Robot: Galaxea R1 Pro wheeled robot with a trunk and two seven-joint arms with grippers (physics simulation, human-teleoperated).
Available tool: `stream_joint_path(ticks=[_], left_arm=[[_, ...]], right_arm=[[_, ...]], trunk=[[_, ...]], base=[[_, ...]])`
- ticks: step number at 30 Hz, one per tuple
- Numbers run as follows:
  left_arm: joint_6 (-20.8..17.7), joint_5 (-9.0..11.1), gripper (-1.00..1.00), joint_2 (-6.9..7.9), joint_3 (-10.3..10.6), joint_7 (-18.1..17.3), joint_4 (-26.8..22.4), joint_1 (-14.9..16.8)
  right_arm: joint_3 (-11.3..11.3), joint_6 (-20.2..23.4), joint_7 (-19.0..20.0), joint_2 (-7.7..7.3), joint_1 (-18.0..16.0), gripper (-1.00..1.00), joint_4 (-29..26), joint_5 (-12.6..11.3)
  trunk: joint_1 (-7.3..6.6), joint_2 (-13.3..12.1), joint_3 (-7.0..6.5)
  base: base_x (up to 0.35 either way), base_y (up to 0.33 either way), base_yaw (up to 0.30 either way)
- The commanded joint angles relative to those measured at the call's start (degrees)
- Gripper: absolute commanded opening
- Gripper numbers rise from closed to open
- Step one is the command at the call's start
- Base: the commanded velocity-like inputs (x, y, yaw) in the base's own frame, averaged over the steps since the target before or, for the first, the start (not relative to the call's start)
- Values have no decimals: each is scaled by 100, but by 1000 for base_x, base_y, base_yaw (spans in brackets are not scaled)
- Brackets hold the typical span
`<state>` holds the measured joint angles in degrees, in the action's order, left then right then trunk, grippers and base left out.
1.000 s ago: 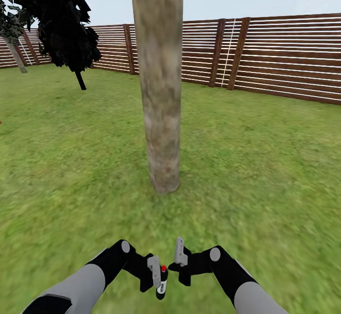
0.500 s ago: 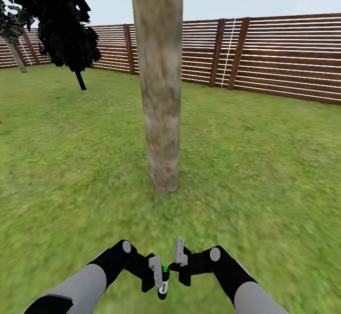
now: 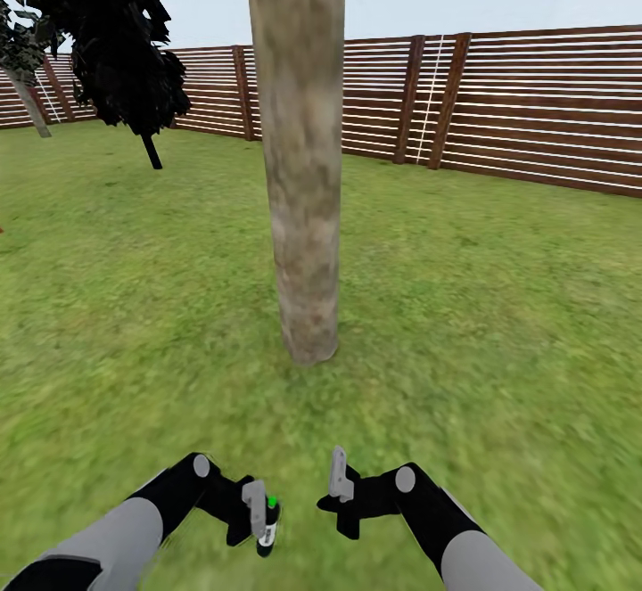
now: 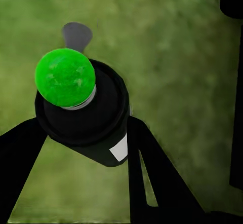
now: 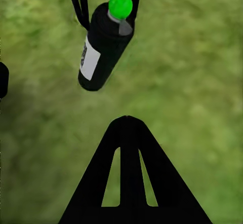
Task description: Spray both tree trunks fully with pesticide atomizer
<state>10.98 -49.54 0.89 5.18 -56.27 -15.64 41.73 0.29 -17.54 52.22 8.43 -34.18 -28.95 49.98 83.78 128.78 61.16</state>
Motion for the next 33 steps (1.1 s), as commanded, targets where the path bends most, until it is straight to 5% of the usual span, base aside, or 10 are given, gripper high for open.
stream_joint_path(ticks=[1,6,7,10,14,17,20,23,27,33], left_arm=[[77,-9,-100,103,18,2,-9,2],[109,-5,-100,675,23,-2,12,-14],[136,-9,-100,816,26,-4,17,-34],[179,-16,-100,1135,23,-3,16,-116],[146,68,-100,1245,-222,190,12,-136],[119,470,-100,1241,-1144,783,4,-138],[78,745,-100,1215,-2156,1255,-8,-138],[-472,823,-100,1178,-2987,1694,5,-139],[-1585,978,-100,1057,-3248,2279,-21,-139],[-2817,1049,-100,342,-3231,2468,-135,-72]], right_arm=[[-3,-22,7,1,-1,-100,-6,38],[-11,-22,7,-4,-2,-100,3,38],[-11,-22,7,-9,-1,100,4,38],[-7,-27,-1,-23,-1,100,11,39],[-34,-22,-49,-67,1,100,26,52],[-44,-28,-419,-345,13,100,386,44],[-112,-30,-1584,-656,16,100,1107,28],[-770,-36,-3167,-891,22,100,1998,15],[-2232,-127,-5311,-964,240,100,2506,16],[-3523,-1016,-6320,-1281,737,100,2537,20]], trunk=[[-1,2,5],[-1,2,5],[-1,2,5],[-1,2,5],[-1,2,5],[-1,2,5],[-1,2,5],[-1,2,5],[-1,2,5],[-1,2,5]], base=[[0,0,0],[0,0,0],[0,0,0],[0,0,0],[0,0,0],[0,0,0],[0,0,0],[0,0,0],[0,0,0],[0,0,0]])
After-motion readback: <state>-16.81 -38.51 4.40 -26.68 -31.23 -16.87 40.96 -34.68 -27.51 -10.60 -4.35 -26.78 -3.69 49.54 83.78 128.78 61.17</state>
